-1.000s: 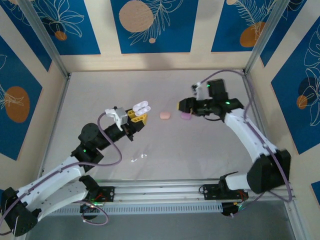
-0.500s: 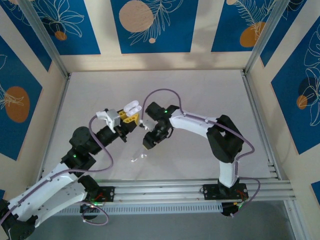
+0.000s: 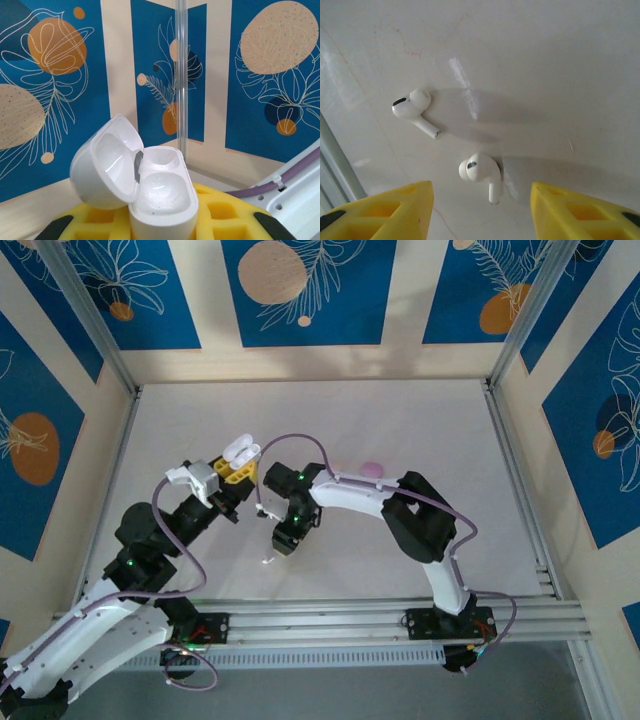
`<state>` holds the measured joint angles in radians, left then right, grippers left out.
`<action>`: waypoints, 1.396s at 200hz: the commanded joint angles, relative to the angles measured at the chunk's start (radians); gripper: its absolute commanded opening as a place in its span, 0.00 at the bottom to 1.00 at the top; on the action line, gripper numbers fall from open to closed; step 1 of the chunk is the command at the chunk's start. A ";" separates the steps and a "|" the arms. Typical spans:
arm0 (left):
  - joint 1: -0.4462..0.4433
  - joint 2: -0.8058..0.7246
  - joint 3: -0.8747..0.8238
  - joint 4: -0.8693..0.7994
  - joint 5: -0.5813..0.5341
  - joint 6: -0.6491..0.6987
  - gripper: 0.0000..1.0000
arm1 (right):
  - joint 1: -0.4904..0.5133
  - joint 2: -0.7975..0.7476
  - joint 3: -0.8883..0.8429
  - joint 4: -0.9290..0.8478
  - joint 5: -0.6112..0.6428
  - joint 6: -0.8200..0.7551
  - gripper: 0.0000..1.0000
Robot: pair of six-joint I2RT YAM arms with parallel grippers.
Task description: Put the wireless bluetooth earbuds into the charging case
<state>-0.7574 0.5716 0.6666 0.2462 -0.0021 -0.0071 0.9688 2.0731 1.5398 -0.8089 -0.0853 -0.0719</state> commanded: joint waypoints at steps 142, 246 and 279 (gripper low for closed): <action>-0.002 0.039 0.019 0.033 0.002 0.012 0.13 | 0.052 0.061 0.041 -0.031 0.104 0.042 0.47; -0.003 0.063 0.013 0.042 -0.003 -0.002 0.14 | -0.043 -0.043 -0.086 0.056 0.102 0.243 0.37; -0.003 0.077 0.018 0.049 -0.003 -0.004 0.14 | -0.058 -0.053 -0.101 0.061 0.095 0.282 0.38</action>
<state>-0.7574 0.6468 0.6666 0.2466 -0.0017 -0.0082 0.9173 2.0514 1.4521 -0.7509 0.0048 0.1547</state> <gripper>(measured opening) 0.216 0.373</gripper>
